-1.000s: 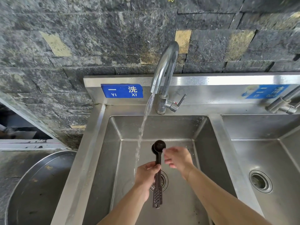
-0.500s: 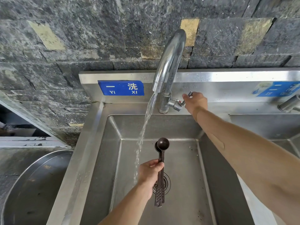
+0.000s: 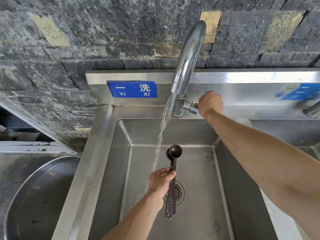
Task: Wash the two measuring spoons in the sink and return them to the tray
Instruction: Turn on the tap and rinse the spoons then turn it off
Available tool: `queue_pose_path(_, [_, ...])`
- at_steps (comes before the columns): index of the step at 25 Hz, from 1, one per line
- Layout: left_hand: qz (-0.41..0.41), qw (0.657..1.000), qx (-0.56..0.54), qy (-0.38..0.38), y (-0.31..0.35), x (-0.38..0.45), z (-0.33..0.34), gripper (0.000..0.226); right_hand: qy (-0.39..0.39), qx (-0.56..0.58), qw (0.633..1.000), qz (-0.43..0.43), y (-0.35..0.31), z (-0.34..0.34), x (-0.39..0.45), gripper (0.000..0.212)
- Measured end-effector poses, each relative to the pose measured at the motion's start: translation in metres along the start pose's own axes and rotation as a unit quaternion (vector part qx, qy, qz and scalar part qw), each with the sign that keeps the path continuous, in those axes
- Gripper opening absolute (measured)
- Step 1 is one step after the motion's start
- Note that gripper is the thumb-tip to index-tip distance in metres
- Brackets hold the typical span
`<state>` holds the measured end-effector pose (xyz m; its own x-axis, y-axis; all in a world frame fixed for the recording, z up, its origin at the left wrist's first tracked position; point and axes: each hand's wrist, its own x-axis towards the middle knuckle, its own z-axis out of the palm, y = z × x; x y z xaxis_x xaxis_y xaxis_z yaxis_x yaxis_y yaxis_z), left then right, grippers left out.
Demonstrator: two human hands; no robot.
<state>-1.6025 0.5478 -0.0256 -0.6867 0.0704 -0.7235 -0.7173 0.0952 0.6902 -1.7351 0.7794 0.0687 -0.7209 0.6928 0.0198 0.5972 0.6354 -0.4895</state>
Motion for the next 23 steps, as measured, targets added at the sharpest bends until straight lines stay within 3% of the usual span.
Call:
queue_pose_path(10, [-0.008, 1.000, -0.008, -0.007, -0.005, -0.005, -0.003, 0.022, 0.037, -0.075, 0.995, -0.052, -0.010, 0.001, -0.001, 0.017])
queue_pose_path(23, [-0.007, 1.000, 0.007, -0.001, -0.005, -0.011, 0.002, 0.016, 0.004, -0.216, 0.967, -0.134, -0.021, -0.010, 0.001, 0.021])
